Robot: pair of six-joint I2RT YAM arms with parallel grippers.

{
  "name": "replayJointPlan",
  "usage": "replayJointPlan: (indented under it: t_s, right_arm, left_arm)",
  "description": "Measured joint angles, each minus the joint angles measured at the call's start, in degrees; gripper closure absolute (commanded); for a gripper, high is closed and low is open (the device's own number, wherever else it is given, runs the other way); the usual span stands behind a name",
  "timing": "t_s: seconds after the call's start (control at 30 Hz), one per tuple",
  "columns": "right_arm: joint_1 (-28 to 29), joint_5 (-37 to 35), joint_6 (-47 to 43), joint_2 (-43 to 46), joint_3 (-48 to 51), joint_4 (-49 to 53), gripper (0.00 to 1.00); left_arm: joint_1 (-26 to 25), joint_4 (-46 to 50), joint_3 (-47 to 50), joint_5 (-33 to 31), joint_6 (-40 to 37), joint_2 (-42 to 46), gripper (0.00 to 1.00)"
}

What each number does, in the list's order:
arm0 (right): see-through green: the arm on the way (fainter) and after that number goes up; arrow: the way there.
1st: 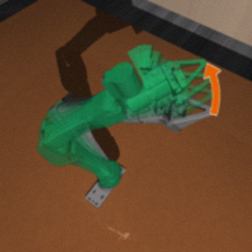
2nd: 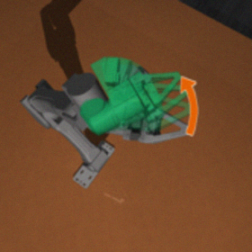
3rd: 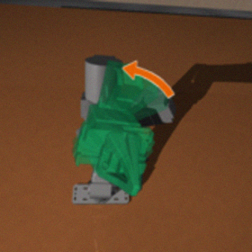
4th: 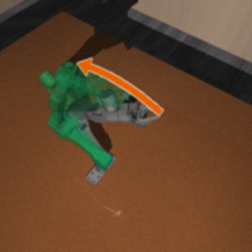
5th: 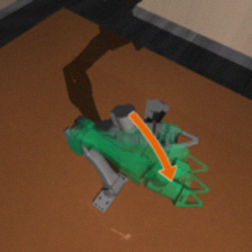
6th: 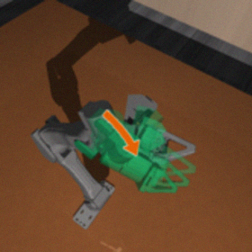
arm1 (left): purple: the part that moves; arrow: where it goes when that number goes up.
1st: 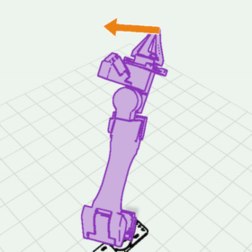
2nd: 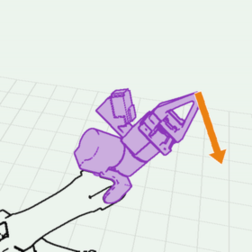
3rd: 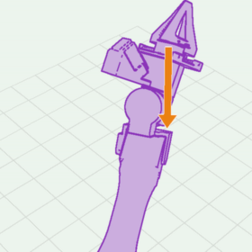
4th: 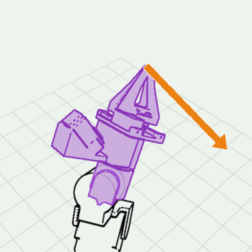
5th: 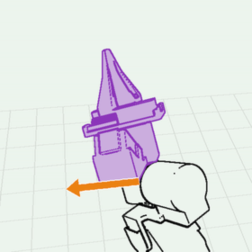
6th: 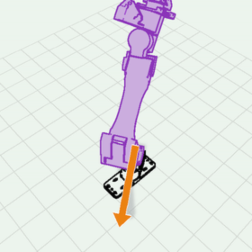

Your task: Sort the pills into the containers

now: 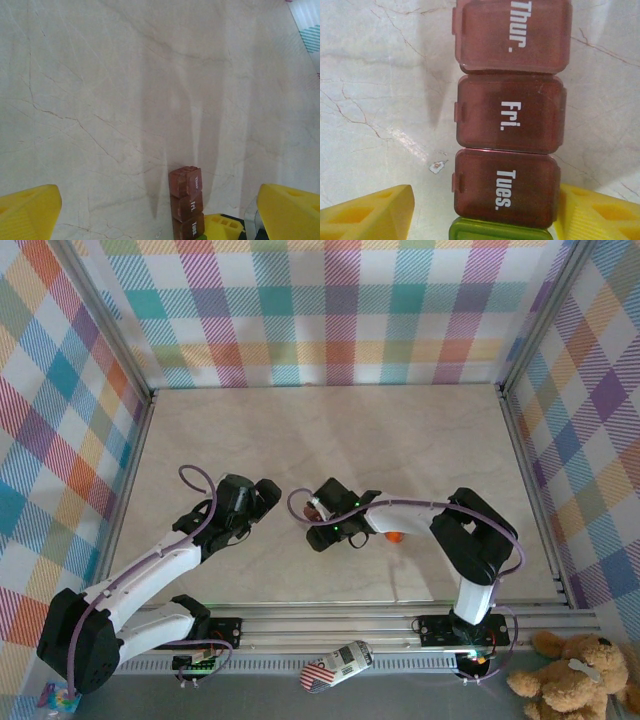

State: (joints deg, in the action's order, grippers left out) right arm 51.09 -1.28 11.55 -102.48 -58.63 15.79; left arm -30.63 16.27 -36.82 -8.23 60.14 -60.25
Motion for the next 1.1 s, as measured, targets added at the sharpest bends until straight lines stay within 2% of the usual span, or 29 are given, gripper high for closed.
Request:
replayJointPlan:
  t_s: [0.5, 0.9, 1.1]
  right_arm:
    - [-0.5, -10.97, 1.49, 0.68, 0.0, 6.32, 0.27]
    - [-9.22, -14.86, 1.7, 0.9, -3.63, 12.11, 0.28]
    - [-10.16, -13.16, 2.21, 1.42, -5.18, 12.39, 0.29]
  left_arm:
    - [0.04, 0.13, -0.74, 0.44, -1.92, -1.86, 0.0]
    - [0.04, 0.15, -1.31, 1.07, -2.86, -1.84, 0.0]
    - [0.04, 0.57, -1.49, 1.27, -3.98, -1.86, 0.0]
